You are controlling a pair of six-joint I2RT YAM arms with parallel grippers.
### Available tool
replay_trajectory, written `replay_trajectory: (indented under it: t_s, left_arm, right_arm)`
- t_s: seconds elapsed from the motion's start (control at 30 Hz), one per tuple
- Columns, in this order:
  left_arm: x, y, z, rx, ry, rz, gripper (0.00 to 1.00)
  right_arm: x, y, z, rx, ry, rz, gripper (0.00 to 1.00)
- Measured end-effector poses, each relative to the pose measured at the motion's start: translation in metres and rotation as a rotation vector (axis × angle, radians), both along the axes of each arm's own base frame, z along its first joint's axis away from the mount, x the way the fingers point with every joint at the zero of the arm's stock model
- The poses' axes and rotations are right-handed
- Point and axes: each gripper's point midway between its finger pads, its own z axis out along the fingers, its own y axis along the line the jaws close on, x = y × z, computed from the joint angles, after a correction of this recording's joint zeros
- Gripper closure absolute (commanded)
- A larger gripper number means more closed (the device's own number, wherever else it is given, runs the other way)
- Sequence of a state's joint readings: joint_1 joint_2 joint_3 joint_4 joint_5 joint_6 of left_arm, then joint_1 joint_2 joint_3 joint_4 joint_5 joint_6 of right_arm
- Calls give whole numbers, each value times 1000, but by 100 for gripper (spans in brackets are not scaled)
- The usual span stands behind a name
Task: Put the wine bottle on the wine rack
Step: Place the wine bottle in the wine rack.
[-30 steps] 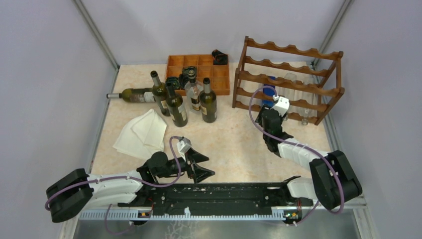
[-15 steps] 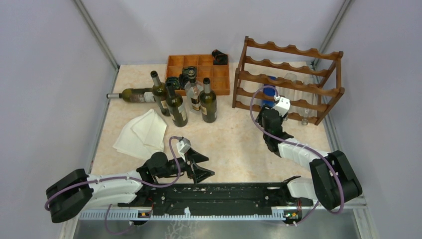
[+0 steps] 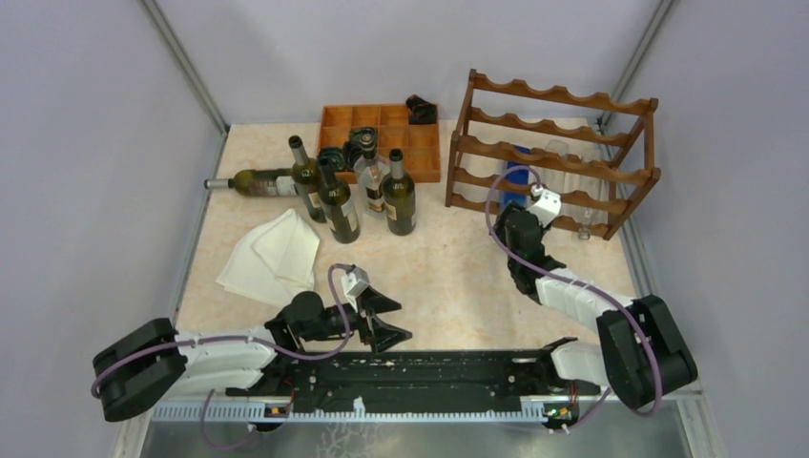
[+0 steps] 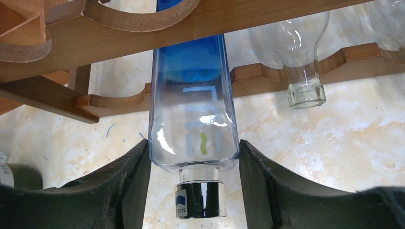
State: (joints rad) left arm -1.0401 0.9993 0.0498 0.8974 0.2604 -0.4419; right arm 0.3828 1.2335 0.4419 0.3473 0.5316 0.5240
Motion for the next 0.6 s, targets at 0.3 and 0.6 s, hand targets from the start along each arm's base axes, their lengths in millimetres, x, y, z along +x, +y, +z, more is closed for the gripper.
replay_trajectory:
  t_s: [0.3, 0.6]
  left_arm:
    - [-4, -4, -15, 47, -15, -49, 2]
    - [-6, -8, -9, 28, -38, -75, 2]
  right_arm:
    - [-14, 2, 0, 12, -8, 13, 79]
    - [-19, 4, -2, 10, 21, 25, 34]
